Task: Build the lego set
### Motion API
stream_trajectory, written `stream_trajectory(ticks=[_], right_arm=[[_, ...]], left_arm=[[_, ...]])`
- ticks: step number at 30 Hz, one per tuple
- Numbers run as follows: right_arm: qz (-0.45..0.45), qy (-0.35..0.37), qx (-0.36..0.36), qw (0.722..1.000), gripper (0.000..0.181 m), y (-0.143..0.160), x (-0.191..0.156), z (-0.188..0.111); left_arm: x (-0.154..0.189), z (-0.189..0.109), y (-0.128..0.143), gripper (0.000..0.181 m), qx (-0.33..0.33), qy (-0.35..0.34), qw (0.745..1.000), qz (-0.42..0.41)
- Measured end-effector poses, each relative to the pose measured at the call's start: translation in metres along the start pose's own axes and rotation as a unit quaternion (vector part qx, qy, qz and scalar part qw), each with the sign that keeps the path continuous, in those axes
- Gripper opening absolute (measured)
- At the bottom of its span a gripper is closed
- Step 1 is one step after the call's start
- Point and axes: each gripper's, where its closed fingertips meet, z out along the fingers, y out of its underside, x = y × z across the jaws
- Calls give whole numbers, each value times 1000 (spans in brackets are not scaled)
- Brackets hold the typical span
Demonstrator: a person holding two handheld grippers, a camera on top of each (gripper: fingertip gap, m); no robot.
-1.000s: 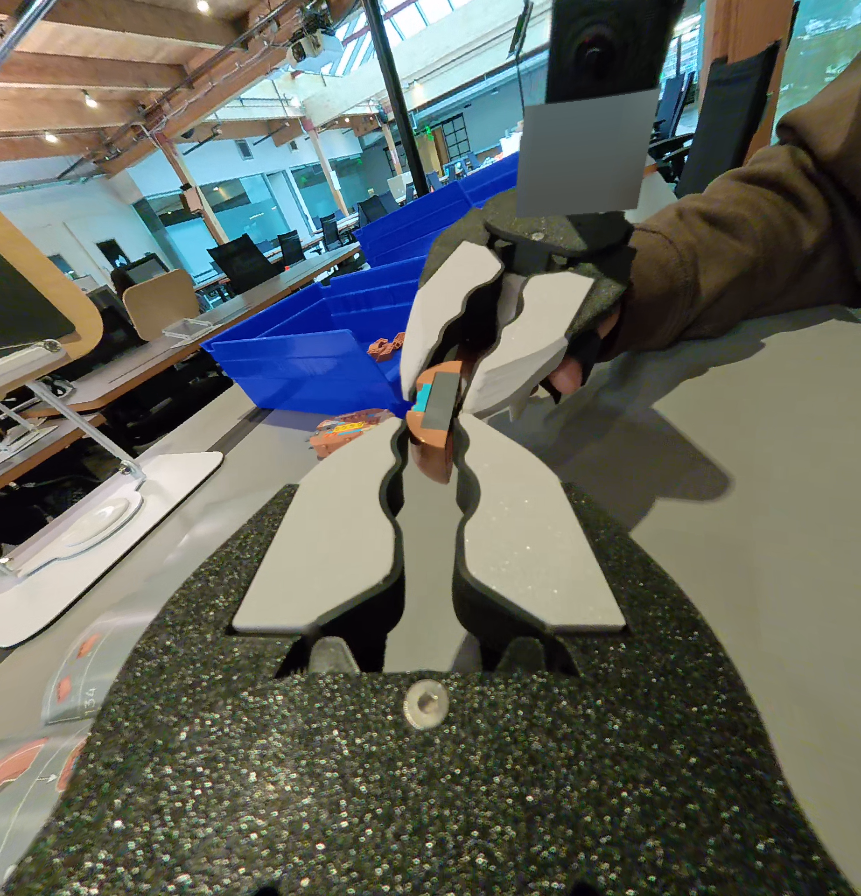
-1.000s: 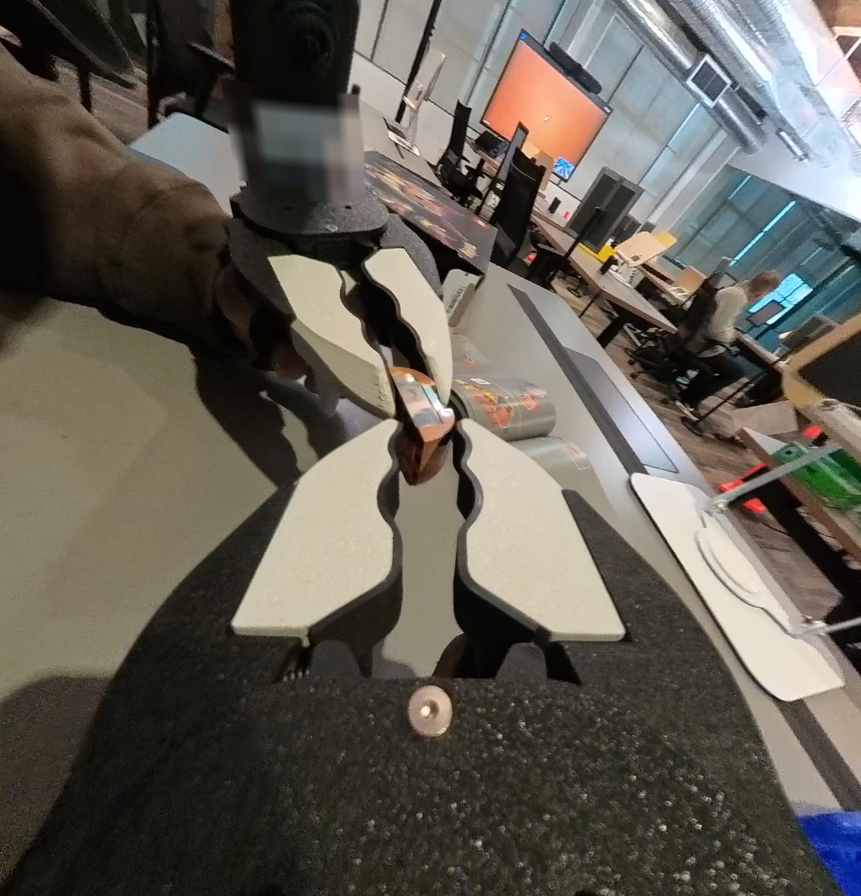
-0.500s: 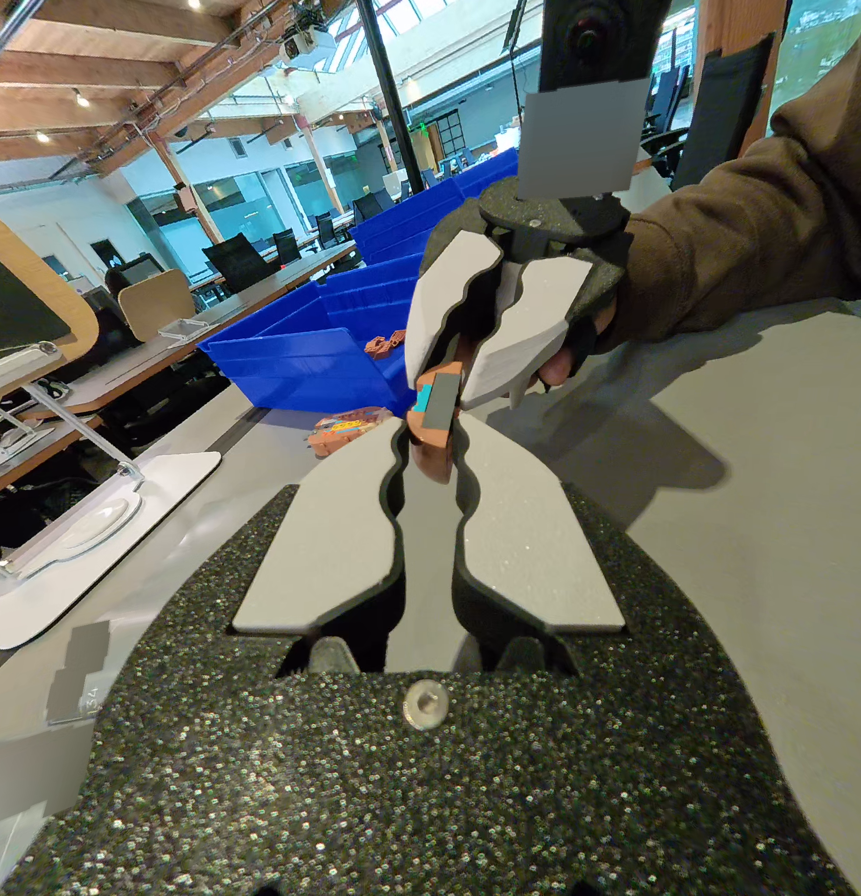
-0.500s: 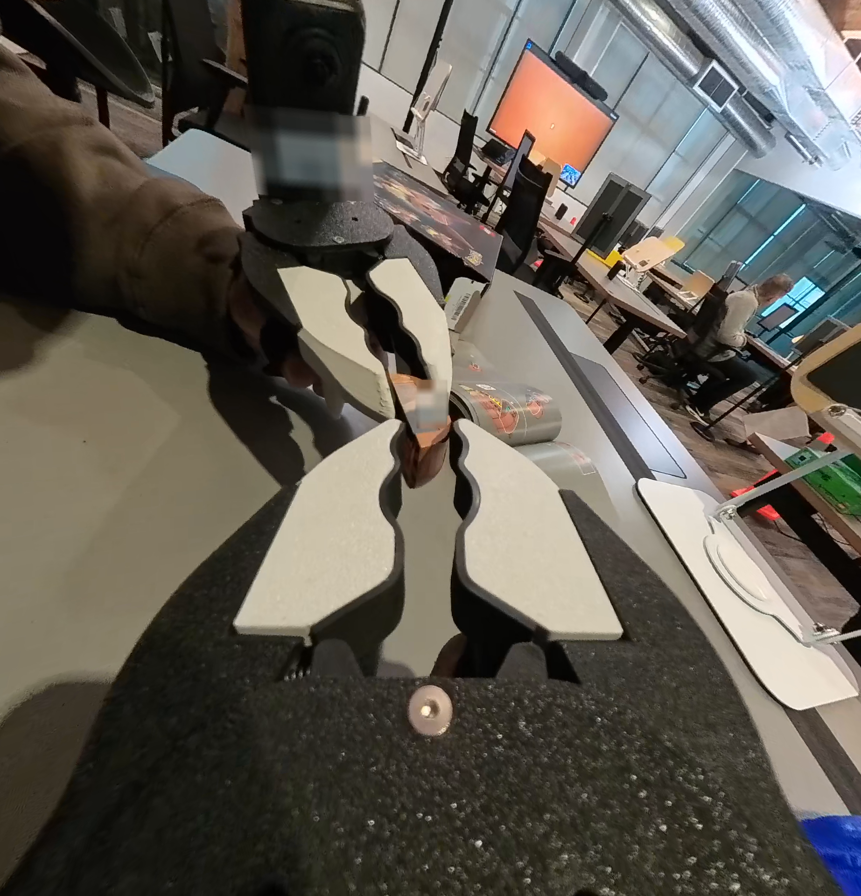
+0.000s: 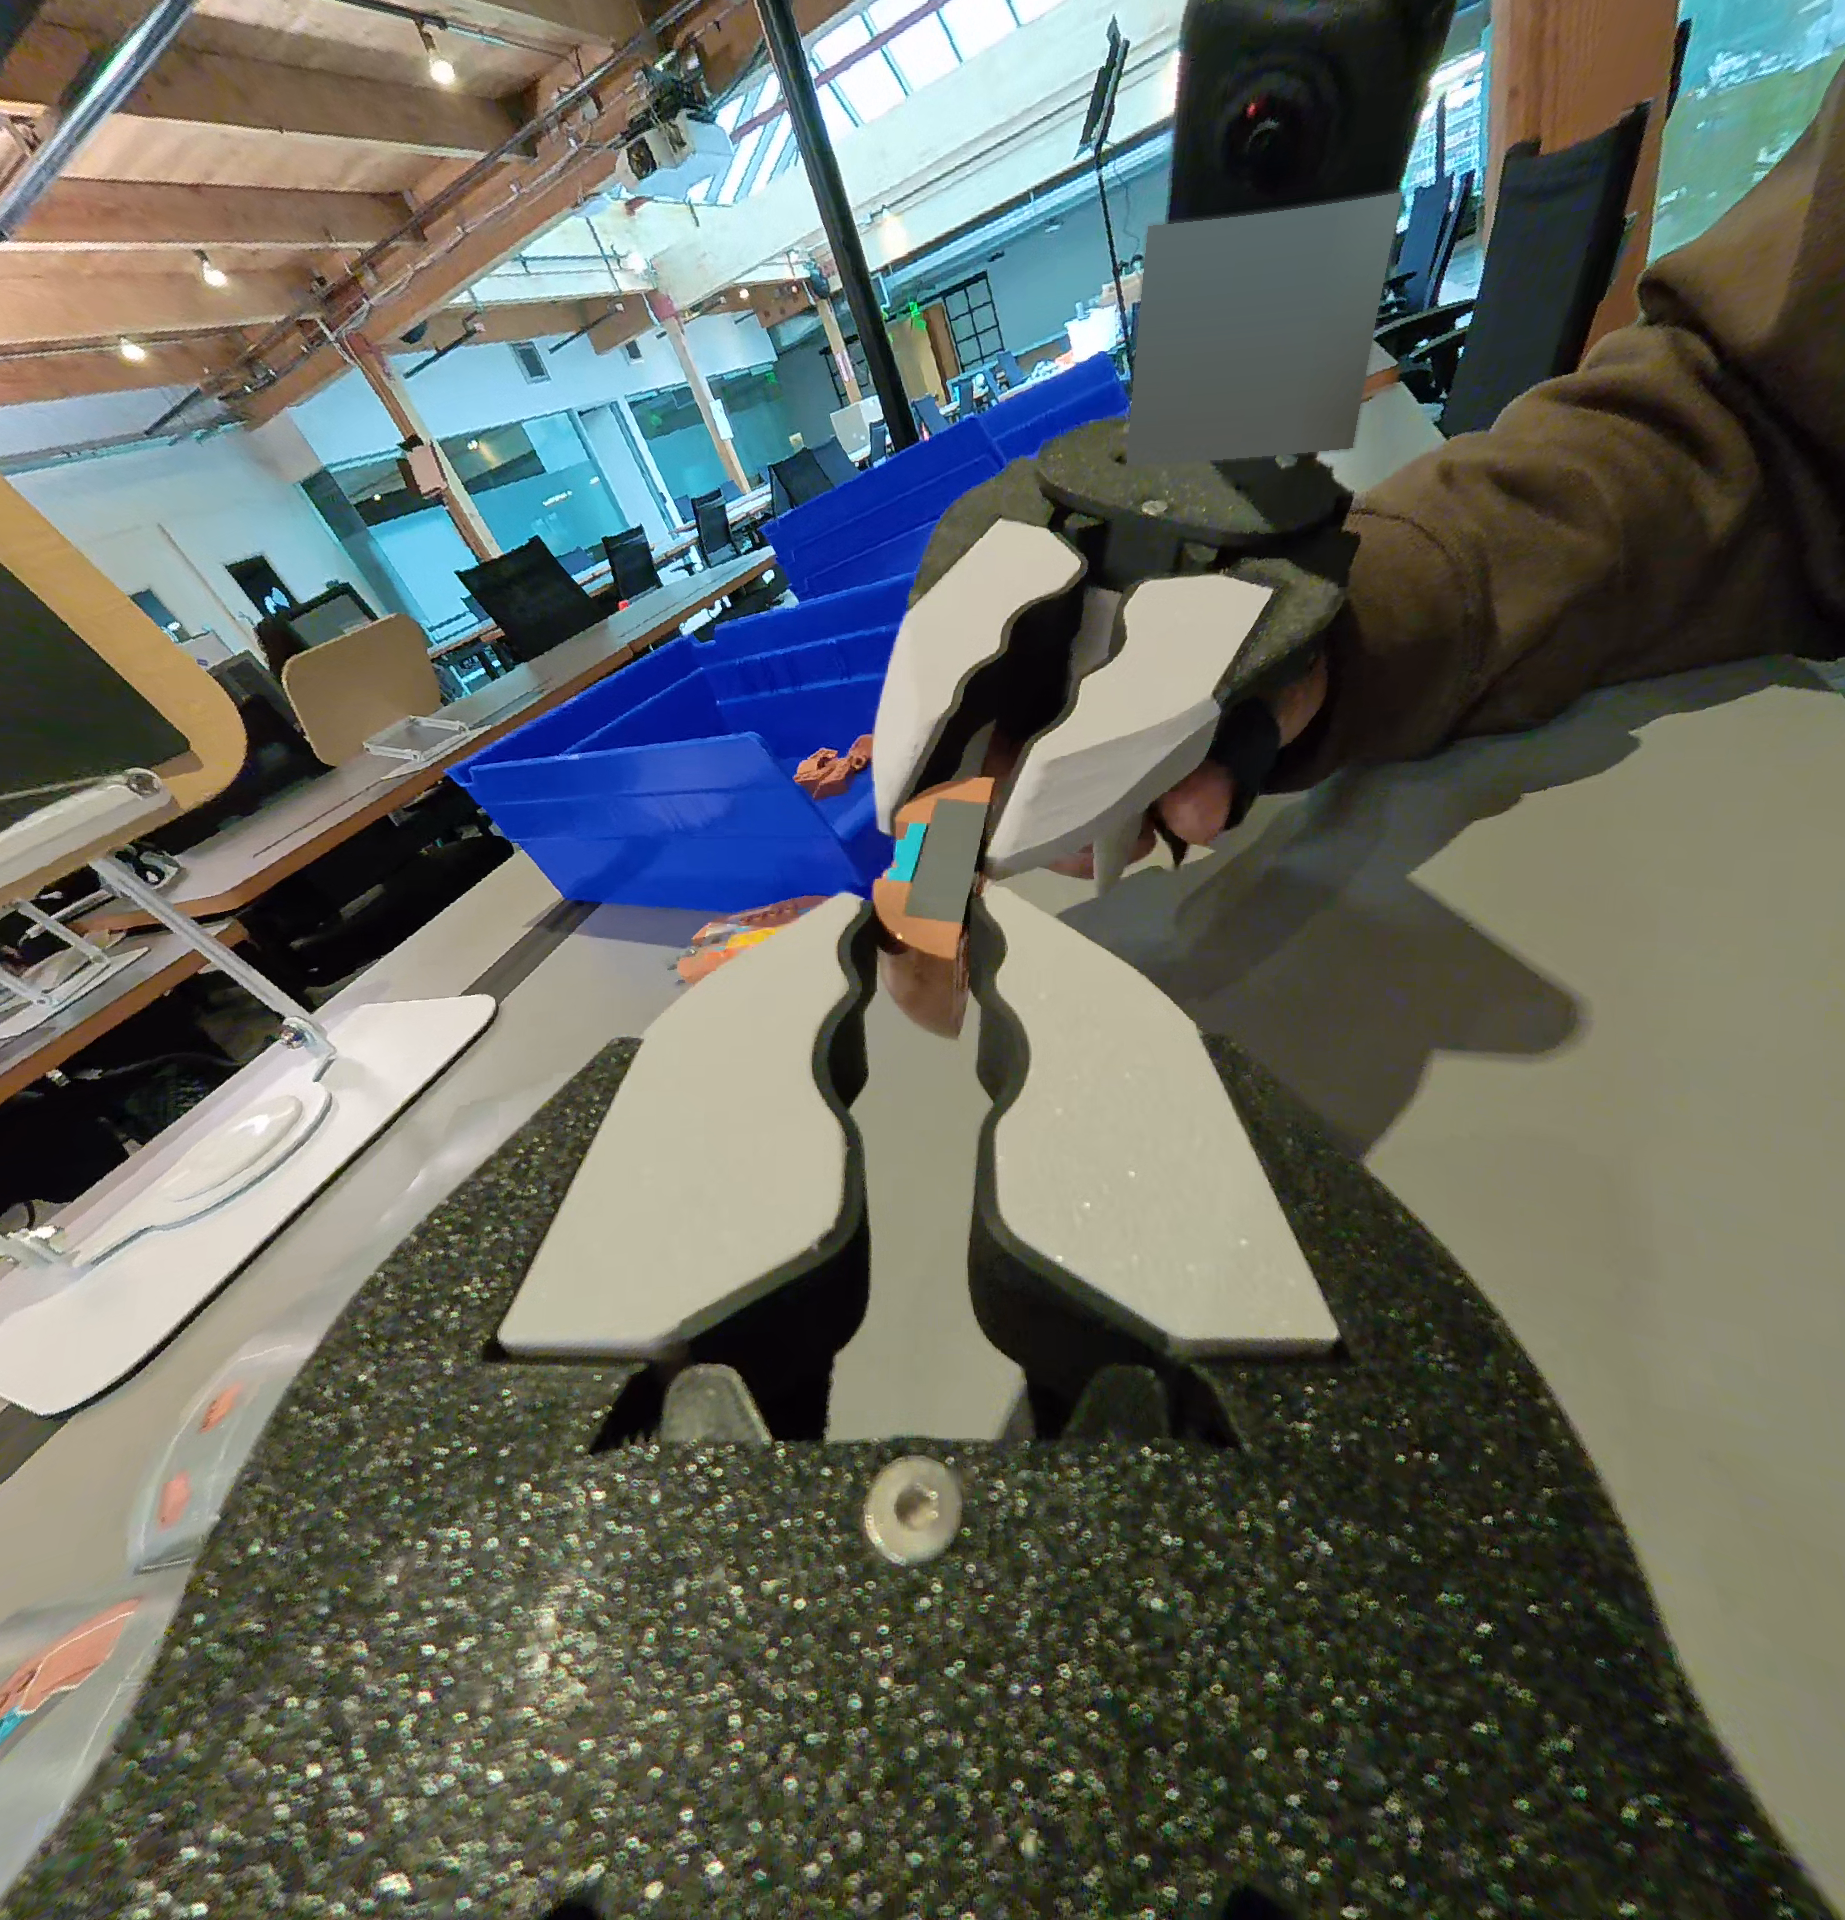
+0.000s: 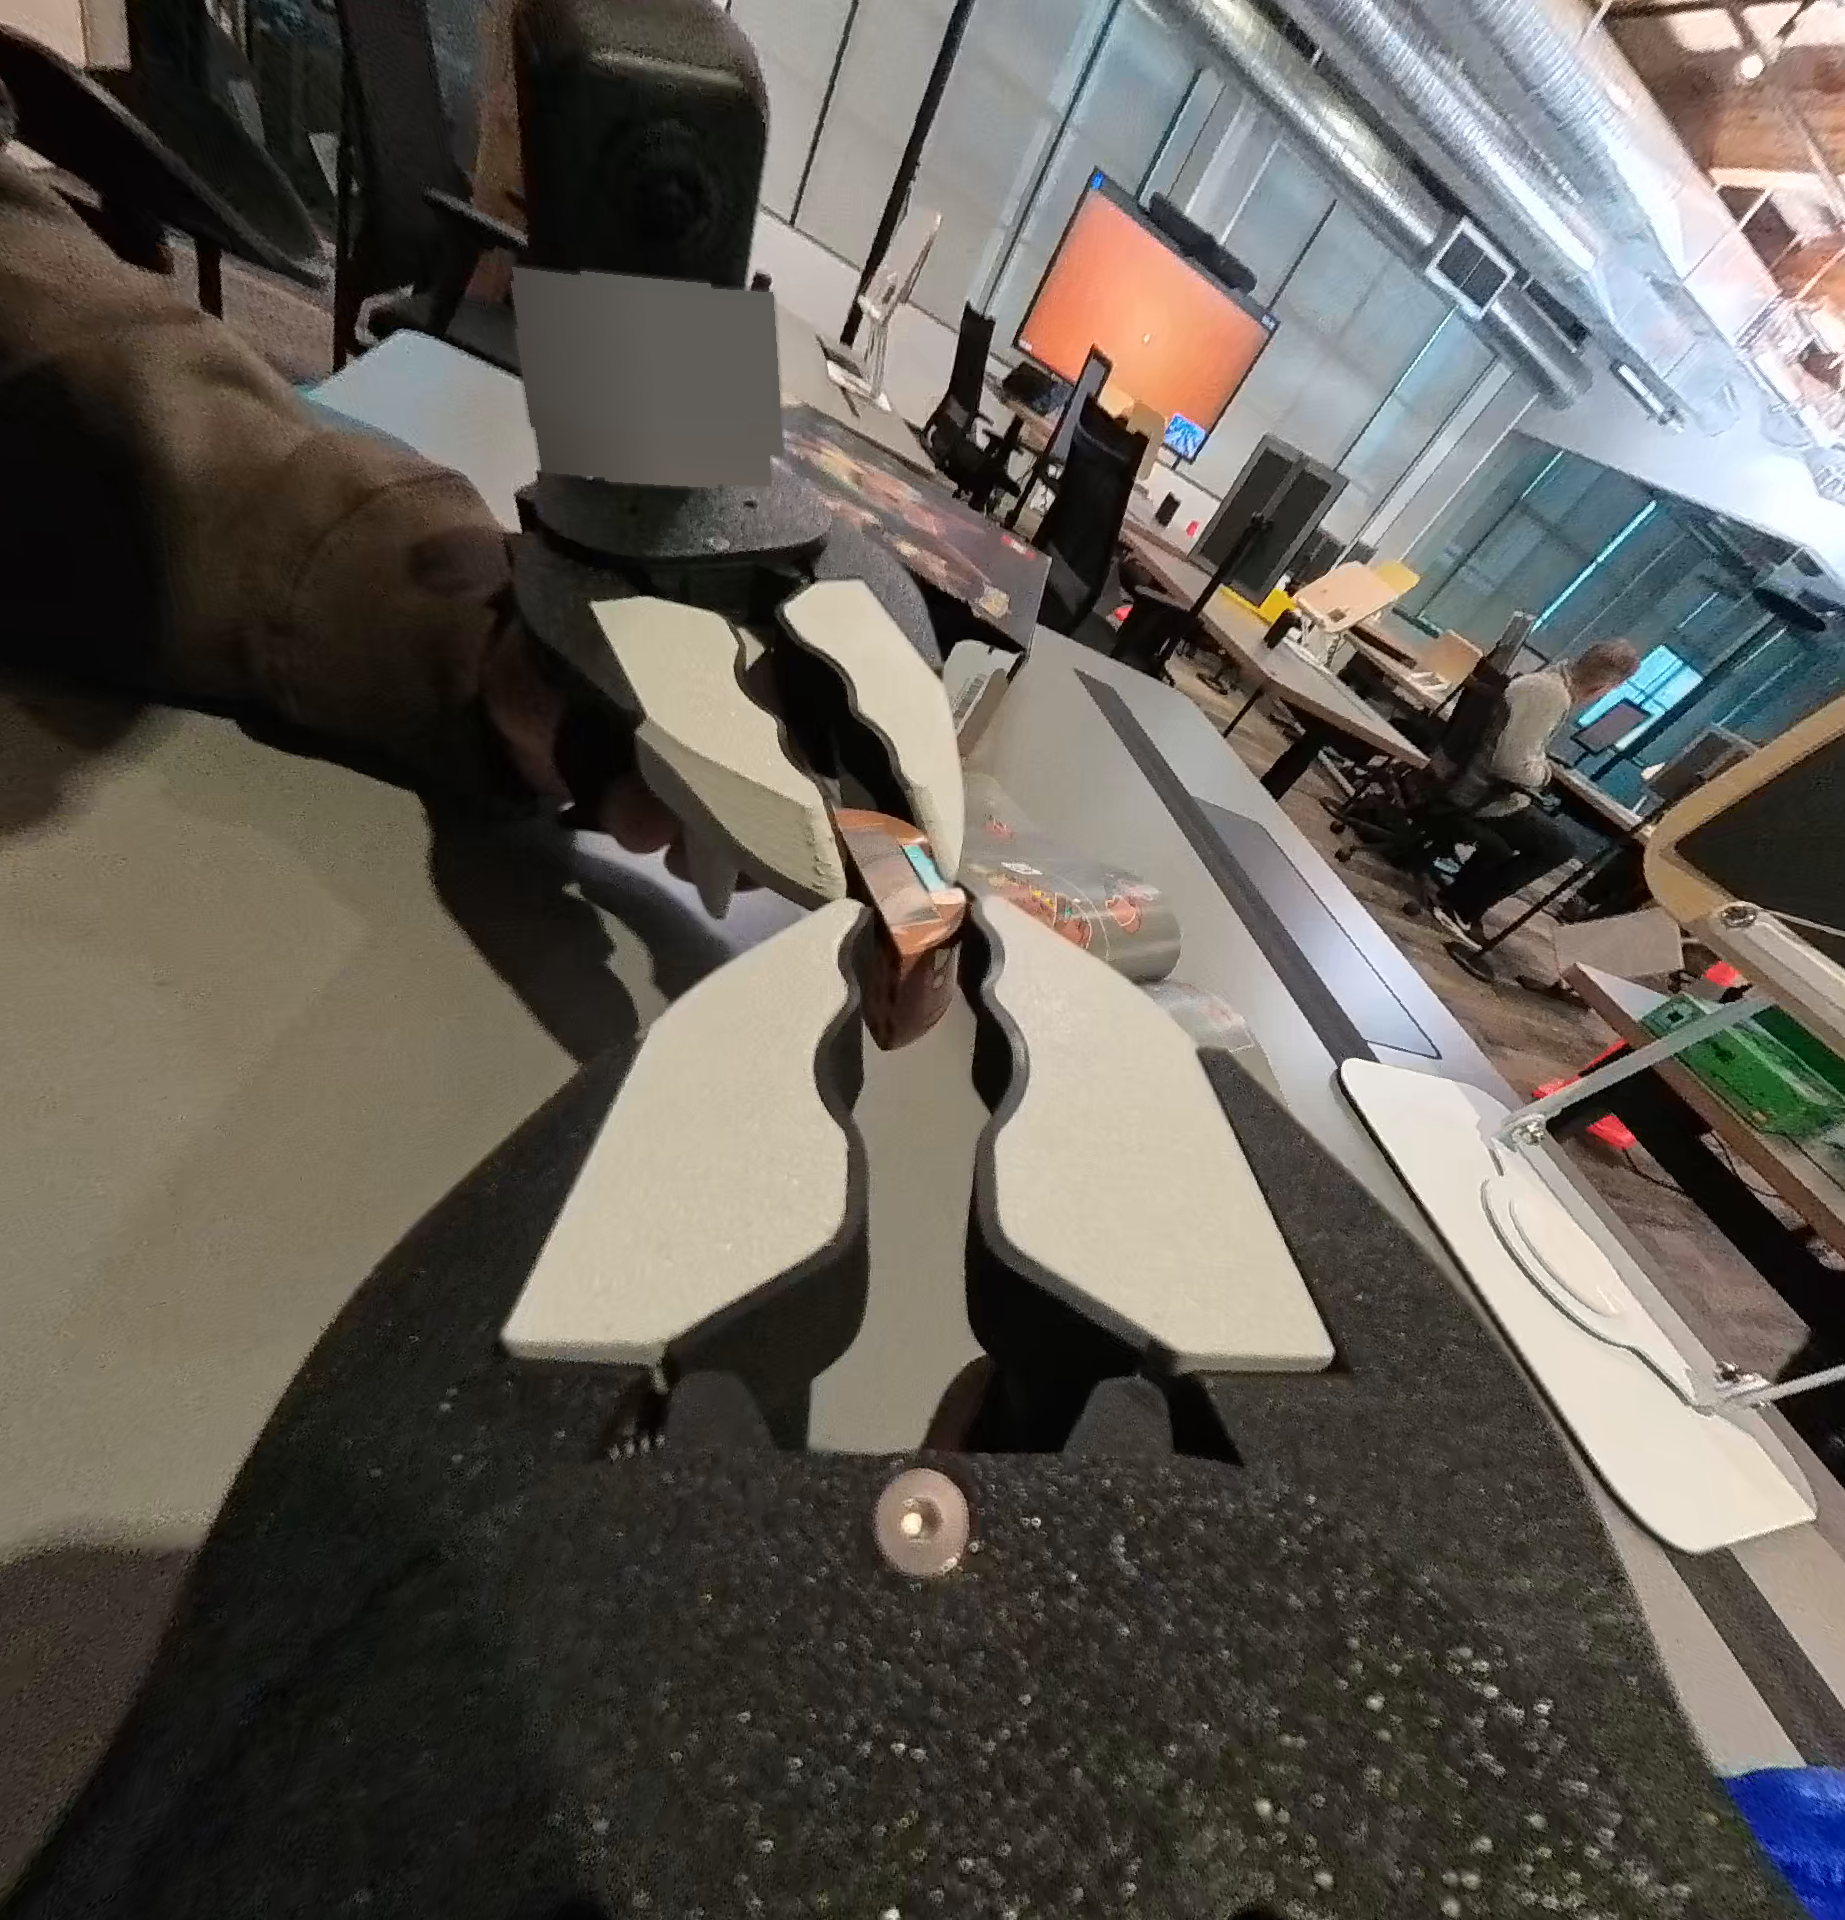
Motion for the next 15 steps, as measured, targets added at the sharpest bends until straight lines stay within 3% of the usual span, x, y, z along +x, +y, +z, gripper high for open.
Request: stream_trajectory(ticks=[5, 15], right_arm=[[-13, 8, -17, 1000, 28, 9, 2, -1], [-25, 3, -7, 1000, 16, 6, -3, 1]], left_arm=[[-1, -3, -5, 17, 18, -12, 999, 24], [4, -3, -8, 17, 31, 2, 999, 33]])
